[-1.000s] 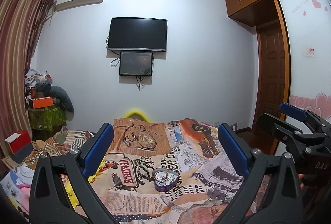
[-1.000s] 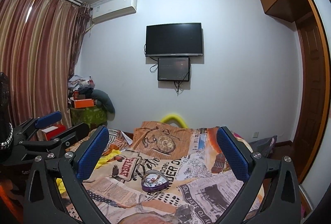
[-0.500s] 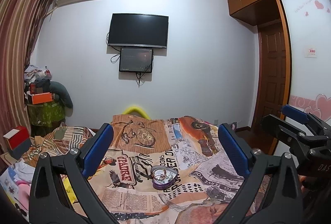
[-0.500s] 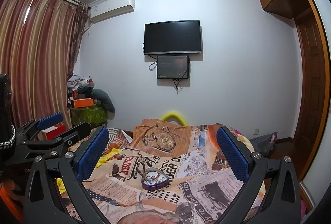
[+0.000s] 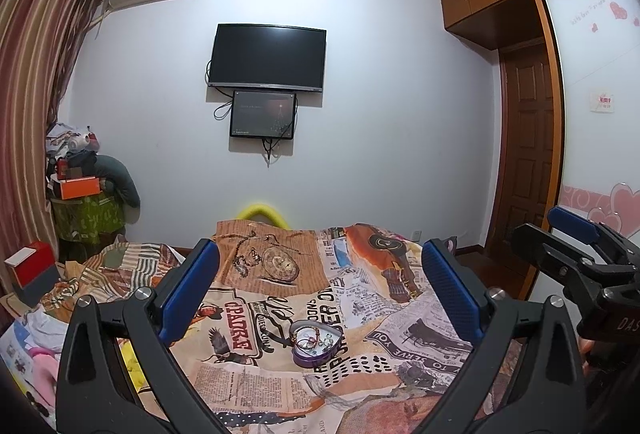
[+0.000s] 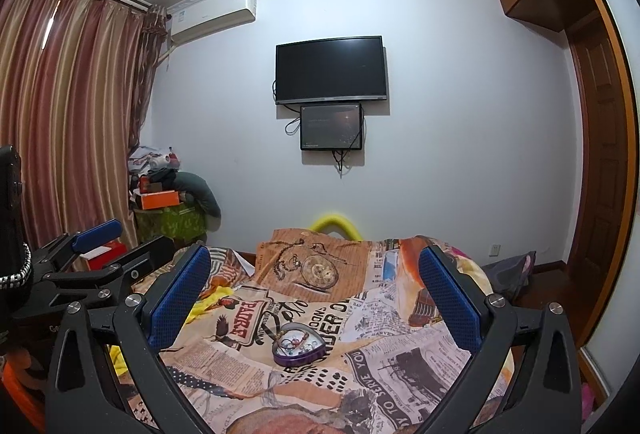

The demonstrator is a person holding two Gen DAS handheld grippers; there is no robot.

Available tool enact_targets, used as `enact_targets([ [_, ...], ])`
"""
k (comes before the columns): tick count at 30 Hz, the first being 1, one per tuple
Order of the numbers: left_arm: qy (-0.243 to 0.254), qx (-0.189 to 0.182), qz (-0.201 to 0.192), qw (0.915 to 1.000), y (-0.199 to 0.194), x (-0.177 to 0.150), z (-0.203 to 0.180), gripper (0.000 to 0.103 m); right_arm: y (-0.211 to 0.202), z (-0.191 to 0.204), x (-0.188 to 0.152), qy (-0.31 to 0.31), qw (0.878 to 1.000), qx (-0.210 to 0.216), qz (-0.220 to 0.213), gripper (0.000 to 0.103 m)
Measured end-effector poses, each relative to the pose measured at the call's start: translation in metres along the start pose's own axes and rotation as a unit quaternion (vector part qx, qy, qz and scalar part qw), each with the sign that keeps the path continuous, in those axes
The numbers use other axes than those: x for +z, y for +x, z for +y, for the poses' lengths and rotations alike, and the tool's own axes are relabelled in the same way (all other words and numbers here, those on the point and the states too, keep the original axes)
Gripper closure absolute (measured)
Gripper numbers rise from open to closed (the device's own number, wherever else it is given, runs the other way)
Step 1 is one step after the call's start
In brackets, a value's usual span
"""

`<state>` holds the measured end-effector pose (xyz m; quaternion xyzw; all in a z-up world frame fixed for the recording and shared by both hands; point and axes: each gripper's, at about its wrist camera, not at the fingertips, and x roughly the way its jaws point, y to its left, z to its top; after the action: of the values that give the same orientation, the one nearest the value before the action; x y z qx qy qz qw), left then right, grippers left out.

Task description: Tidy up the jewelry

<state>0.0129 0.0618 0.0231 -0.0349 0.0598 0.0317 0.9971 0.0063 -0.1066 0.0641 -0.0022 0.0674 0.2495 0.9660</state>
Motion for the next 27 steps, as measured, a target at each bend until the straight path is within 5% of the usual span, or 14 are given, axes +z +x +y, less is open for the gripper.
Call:
enact_targets([
  [27,0.006,-0.026,0.013,0.9996,0.0042,-0.0028,-0.0055,0.001,0.0007,-0.0026,-0.0012,0.004,1.0,-0.005,0.004,0.0],
])
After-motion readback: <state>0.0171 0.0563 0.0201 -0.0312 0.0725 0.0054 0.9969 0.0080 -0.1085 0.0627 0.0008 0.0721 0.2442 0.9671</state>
